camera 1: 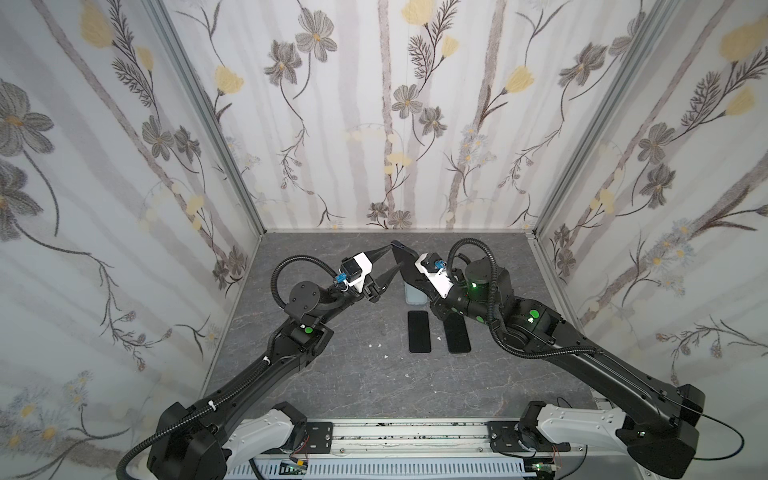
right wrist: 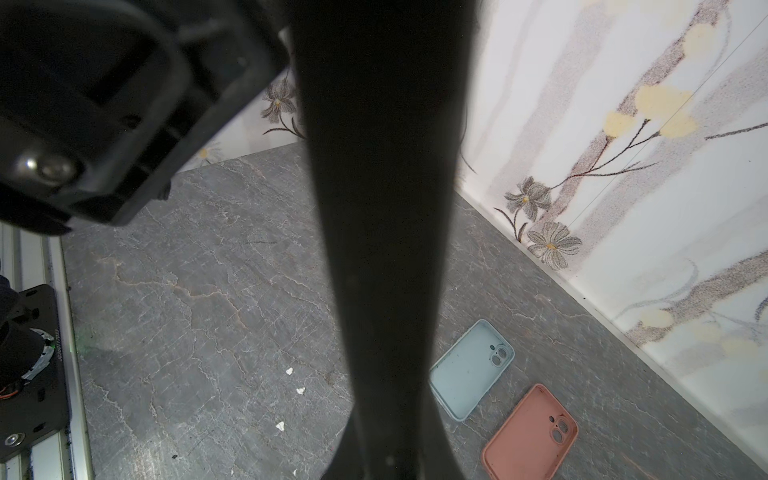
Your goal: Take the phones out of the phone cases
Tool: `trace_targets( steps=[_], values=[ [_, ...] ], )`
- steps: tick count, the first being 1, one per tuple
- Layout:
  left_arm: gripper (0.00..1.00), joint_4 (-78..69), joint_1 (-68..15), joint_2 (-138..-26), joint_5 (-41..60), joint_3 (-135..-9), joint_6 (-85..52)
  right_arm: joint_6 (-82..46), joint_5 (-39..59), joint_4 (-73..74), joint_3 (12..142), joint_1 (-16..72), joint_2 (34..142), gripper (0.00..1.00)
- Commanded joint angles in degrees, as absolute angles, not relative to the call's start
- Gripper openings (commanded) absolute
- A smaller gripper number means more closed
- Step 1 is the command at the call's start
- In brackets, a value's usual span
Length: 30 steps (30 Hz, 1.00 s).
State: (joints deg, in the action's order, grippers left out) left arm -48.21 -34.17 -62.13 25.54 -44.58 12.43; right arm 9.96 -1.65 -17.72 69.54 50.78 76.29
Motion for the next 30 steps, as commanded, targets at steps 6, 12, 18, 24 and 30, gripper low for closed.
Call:
trace_targets(
  steps=[6,12,18,24,30],
  values=[
    [0.46,-49.2,-34.1,-61.4,23.6,-44.1,13.0,11.1,-0.4,-14.3,69.4,51.1,75.9,0.00],
    [0.46,-49.2,-34.1,-61.5,23.1,-44.1,12.9,11.0,-0.5,-14.1,69.2,51.1,75.5,0.00],
    [0.46,-49.2,-34.1,-61.5,23.4,-44.0,12.9,11.1,0.5,-14.6,69.5,51.2,76.0,0.00],
    [0.45,-49.2,-34.1,-61.4,24.3,-43.9,12.7,11.3,0.7,-15.1,70.0,51.4,76.7,0.00],
    [0.45,-49.1,-34.2,-61.8,25.1,-44.0,12.7,11.6,0.8,-15.4,70.4,51.8,77.0,0.00]
  ],
)
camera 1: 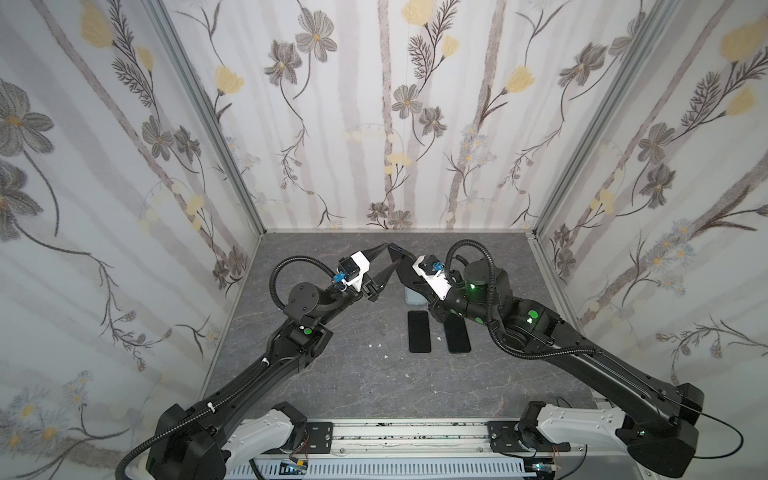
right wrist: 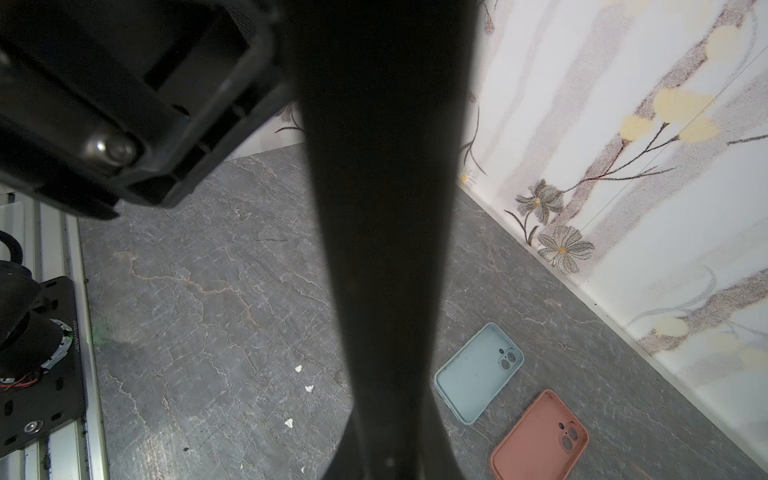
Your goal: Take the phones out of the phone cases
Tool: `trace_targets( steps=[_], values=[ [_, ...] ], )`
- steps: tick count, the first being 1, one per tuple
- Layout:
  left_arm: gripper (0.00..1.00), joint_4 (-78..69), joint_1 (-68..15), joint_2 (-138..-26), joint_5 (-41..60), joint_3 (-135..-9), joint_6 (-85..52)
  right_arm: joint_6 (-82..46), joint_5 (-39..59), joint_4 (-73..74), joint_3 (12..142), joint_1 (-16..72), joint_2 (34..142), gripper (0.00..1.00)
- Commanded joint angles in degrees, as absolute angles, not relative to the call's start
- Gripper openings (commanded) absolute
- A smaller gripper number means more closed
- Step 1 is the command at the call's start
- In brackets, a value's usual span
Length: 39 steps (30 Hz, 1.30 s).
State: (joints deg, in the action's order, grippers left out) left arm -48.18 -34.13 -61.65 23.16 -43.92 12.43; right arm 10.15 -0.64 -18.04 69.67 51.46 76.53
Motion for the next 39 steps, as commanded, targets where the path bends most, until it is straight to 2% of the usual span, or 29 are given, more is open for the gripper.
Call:
trace_targets(
  steps=[1,12,29,39],
  values=[
    [0.44,-49.1,-34.1,-61.9,25.4,-44.1,12.6,11.7,0.7,-15.4,70.5,51.8,77.1,0.00],
    [0.39,-48.7,-34.1,-63.5,29.8,-44.2,12.0,12.6,2.3,-15.7,71.1,52.4,77.1,0.00],
    [0.41,-46.5,-33.7,-65.9,36.5,-46.1,9.4,15.4,9.2,-17.1,72.3,53.0,78.0,0.00],
    [0.41,-46.4,-31.5,-66.8,44.7,-47.1,5.7,17.5,11.8,-17.8,72.5,53.1,77.3,0.00]
  ],
)
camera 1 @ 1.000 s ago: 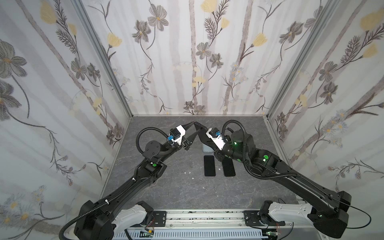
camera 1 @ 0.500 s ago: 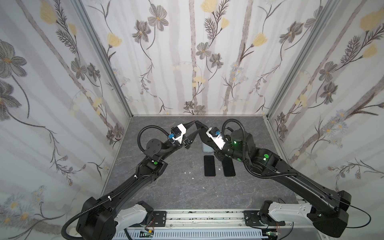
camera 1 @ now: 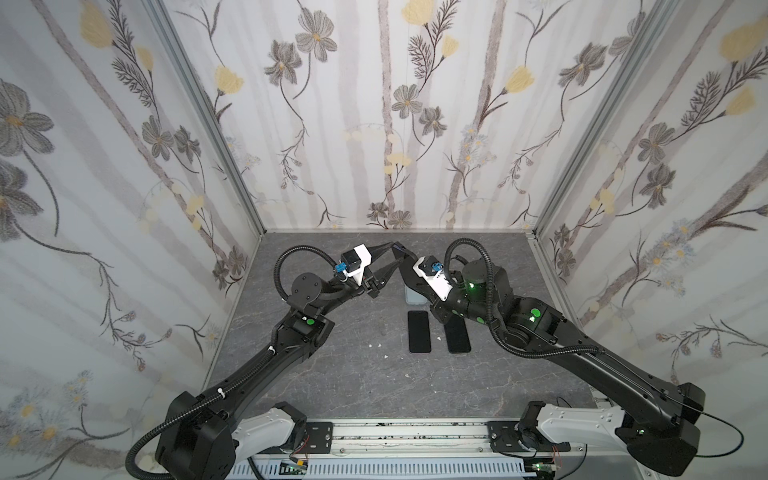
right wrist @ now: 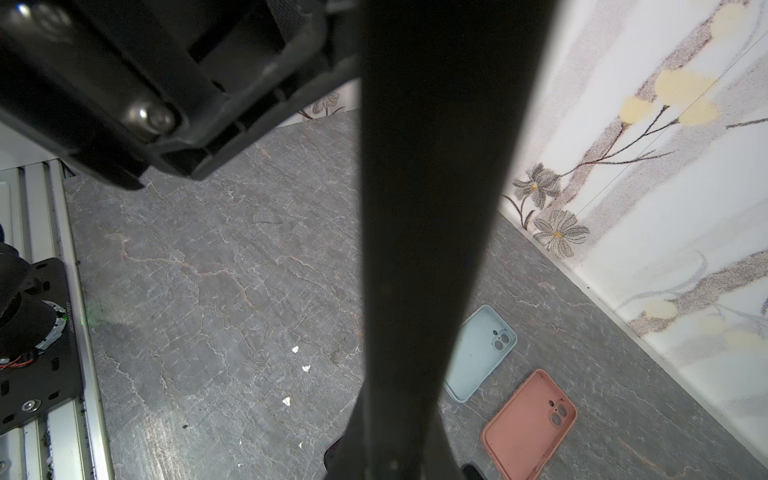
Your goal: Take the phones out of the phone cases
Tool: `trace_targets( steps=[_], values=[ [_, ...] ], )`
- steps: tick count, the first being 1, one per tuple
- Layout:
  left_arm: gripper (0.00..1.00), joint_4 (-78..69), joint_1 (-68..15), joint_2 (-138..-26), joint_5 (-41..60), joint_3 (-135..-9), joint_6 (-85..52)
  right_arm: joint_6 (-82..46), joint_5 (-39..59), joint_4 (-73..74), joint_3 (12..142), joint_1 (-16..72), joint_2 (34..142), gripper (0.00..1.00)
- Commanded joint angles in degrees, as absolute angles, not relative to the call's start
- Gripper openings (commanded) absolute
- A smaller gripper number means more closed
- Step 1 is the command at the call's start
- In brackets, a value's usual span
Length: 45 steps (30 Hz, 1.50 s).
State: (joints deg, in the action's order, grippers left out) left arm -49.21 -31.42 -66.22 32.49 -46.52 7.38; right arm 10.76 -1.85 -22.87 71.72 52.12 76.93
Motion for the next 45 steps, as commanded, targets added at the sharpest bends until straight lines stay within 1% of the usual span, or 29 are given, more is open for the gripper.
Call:
trace_targets(
  steps=[1,9,14,17,20,23,26,32,39,45],
  values=[
    [0.41,-46.3,-31.4,-66.9,45.6,-47.3,5.4,17.7,12.0,-18.0,72.6,53.0,77.4,0.00],
    [0.40,-46.3,-30.1,-67.5,51.8,-48.0,2.4,17.7,10.8,-17.4,71.9,52.8,76.7,0.00],
    [0.35,-46.4,-30.0,-68.0,58.4,-48.6,-0.2,16.4,10.4,-14.7,70.3,51.4,74.6,0.00],
    [0.34,-46.4,-30.0,-68.2,62.3,-49.5,-2.2,15.5,11.4,-12.3,69.2,50.5,72.8,0.00],
    [0.32,-46.7,-30.0,-68.0,64.2,-50.1,-3.8,14.5,12.8,-9.7,68.0,49.8,70.8,0.00],
    [0.29,-47.2,-30.9,-67.7,65.3,-51.1,-5.0,13.5,14.6,-7.2,67.4,49.3,69.2,0.00],
    [0.28,-47.6,-31.7,-67.7,66.8,-52.4,-6.4,13.2,15.4,-6.3,67.7,49.3,68.6,0.00],
    [0.29,-48.7,-33.0,-66.6,66.2,-53.2,-8.4,11.1,14.3,1.7,64.6,48.7,64.3,0.00],
    [0.29,-52.3,-37.0,-67.8,64.6,-53.7,-11.7,8.0,17.3,11.8,63.5,48.3,61.7,0.00],
    [0.30,-53.8,-37.7,-69.2,65.4,-53.7,-14.1,8.1,20.5,13.5,65.3,47.8,61.6,0.00]
  ],
)
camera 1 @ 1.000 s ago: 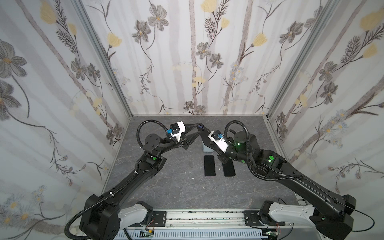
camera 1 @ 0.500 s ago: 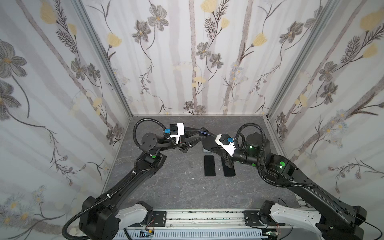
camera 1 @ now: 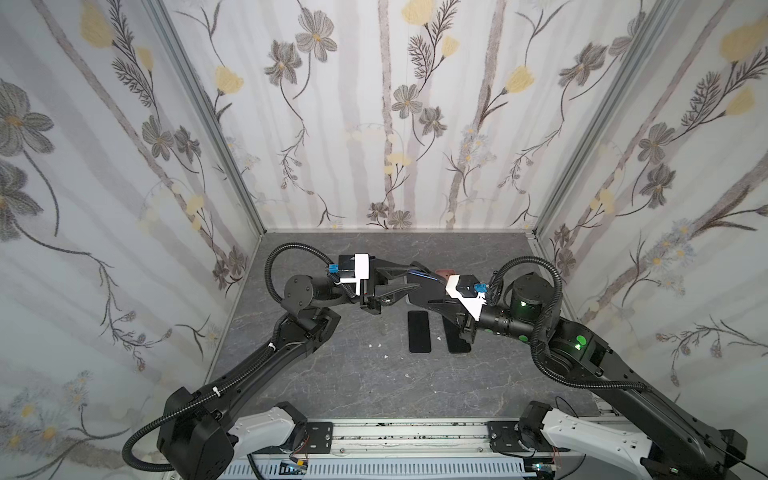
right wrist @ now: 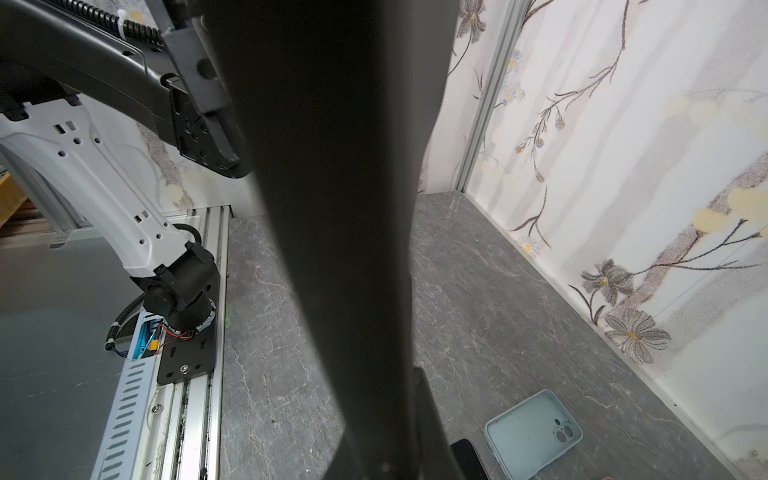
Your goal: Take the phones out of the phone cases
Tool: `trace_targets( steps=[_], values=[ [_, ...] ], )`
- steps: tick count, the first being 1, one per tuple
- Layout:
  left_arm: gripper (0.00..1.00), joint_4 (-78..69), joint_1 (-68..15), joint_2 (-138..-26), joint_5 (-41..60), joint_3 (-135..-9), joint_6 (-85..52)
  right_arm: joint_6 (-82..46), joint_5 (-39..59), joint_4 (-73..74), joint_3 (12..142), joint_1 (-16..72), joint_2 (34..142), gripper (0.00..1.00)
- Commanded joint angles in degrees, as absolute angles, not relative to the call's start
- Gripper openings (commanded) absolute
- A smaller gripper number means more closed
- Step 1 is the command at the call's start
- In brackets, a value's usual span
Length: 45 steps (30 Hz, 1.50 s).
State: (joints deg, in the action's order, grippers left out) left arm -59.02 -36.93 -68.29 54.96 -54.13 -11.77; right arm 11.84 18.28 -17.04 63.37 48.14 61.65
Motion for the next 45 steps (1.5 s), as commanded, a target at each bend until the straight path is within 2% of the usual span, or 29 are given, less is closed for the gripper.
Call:
trace_targets(
  steps=[1,10,16,24,25,27,29,32,34,35,38,42,45],
  values=[
    [0.30,-53.9,-37.7,-69.4,65.7,-53.7,-14.3,8.2,21.2,13.5,65.7,47.6,61.7,0.00],
    [0.32,-54.2,-37.7,-71.5,68.8,-53.7,-16.1,6.7,29.9,12.3,69.8,43.4,63.6,0.00],
    [0.22,-54.3,-37.4,-71.0,68.6,-53.7,-15.3,6.8,30.6,11.0,70.2,42.7,65.1,0.00],
    [0.00,-54.2,-35.4,-70.4,68.6,-53.6,-14.0,10.0,29.1,3.6,71.1,42.5,66.5,0.00],
    [0.00,-54.2,-35.0,-70.3,68.6,-53.6,-13.8,10.7,28.9,2.4,71.2,42.5,66.7,0.01],
    [0.00,-54.3,-34.5,-70.1,69.1,-53.5,-13.4,11.3,28.2,0.4,71.0,42.5,66.9,0.05],
    [0.00,-54.3,-33.7,-70.0,69.3,-53.4,-12.9,12.1,27.1,-1.4,70.7,42.5,66.7,0.17],
    [0.00,-54.3,-31.8,-69.8,69.0,-52.8,-12.3,14.2,24.6,-6.5,70.7,42.0,66.2,0.53],
    [0.00,-54.4,-29.8,-69.1,68.4,-51.6,-10.8,15.8,21.9,-10.2,70.6,41.8,65.1,0.68],
    [0.00,-54.3,-28.9,-68.8,68.1,-51.0,-10.2,16.4,20.9,-11.8,70.6,41.6,64.6,0.72],
    [0.00,-54.3,-25.9,-68.1,66.3,-49.2,-7.7,17.4,18.8,-15.4,70.9,41.4,63.2,0.78],
    [0.00,-52.7,-23.1,-68.5,63.9,-47.8,-4.2,15.4,17.1,-18.0,73.6,41.3,63.9,0.78],
    [0.00,-42.7,-22.2,-68.8,62.6,-49.1,4.1,14.3,18.9,-23.0,78.8,41.3,67.7,0.77]
  ],
)
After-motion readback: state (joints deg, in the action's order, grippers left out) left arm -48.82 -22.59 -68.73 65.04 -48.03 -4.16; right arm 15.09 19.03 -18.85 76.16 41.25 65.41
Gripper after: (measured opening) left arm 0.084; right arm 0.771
